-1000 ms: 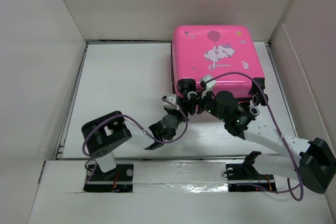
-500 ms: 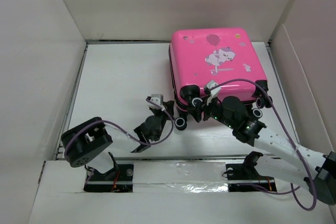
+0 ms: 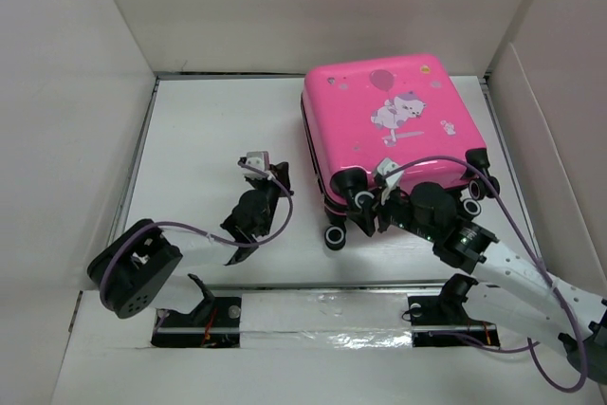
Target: Pack the luggage
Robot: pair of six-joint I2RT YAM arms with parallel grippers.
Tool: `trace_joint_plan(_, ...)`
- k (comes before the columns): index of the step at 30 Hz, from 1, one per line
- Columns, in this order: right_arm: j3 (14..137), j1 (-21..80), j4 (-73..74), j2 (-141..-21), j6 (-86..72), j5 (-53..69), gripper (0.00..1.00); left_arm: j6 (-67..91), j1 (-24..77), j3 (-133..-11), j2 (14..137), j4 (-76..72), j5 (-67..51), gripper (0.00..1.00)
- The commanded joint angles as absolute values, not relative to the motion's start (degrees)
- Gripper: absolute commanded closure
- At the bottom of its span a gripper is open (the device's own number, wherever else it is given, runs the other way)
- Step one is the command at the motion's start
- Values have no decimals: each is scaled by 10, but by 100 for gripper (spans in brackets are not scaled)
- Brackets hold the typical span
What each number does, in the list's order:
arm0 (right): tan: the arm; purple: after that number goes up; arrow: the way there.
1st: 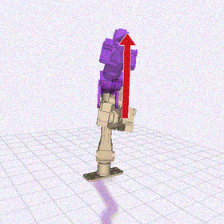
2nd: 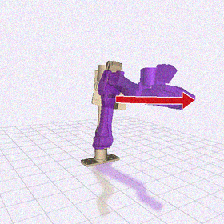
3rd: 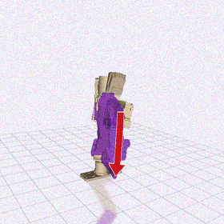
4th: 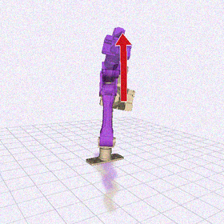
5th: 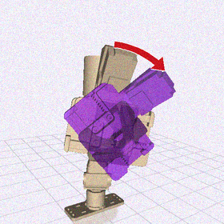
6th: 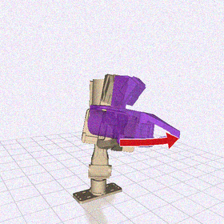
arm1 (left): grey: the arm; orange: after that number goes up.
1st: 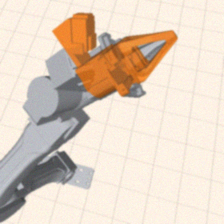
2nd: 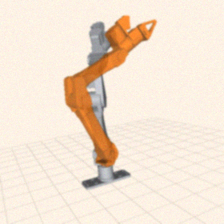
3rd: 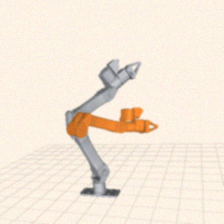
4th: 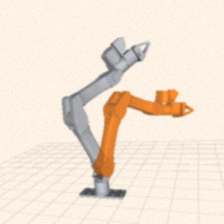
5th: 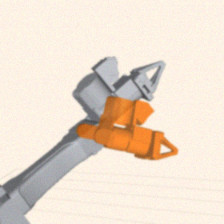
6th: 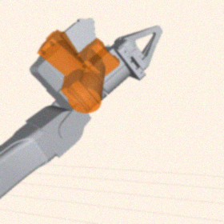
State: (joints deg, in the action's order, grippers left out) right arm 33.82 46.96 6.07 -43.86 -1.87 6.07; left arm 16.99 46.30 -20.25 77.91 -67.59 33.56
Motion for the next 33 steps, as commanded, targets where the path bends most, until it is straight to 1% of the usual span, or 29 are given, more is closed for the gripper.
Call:
trace_joint_plan(1, 376, 483, -53, -445, -24, 123, 100, 169, 480, -203, 729, -656, 202, 100)
trace_joint_plan(2, 375, 483, -61, -445, -25, 120, 100, 170, 487, -199, 720, -623, 178, 100)
trace_joint_plan(5, 374, 483, -80, -446, -32, 105, 100, 174, 487, -159, 680, -591, 83, 100)
trace_joint_plan(8, 384, 483, -77, -458, -28, 104, 100, 177, 487, -144, 651, -566, 32, 100)
trace_joint_plan(14, 385, 483, -83, -461, -30, 100, 100, 169, 487, -178, 696, -536, -53, 99)
trace_joint_plan(17, 381, 483, -81, -455, -32, 97, 100, 171, 487, -172, 702, -552, -59, 82)
trace_joint_plan(18, 380, 483, -80, -454, -32, 96, 100, 171, 487, -173, 701, -552, -59, 81)
trace_joint_plan(25, 375, 483, -81, -453, -33, 101, 100, 168, 487, -191, 715, -561, -61, 81)
trace_joint_plan(33, 372, 483, -76, -446, -34, 105, 100, 159, 487, -219, 736, -562, -30, 89)
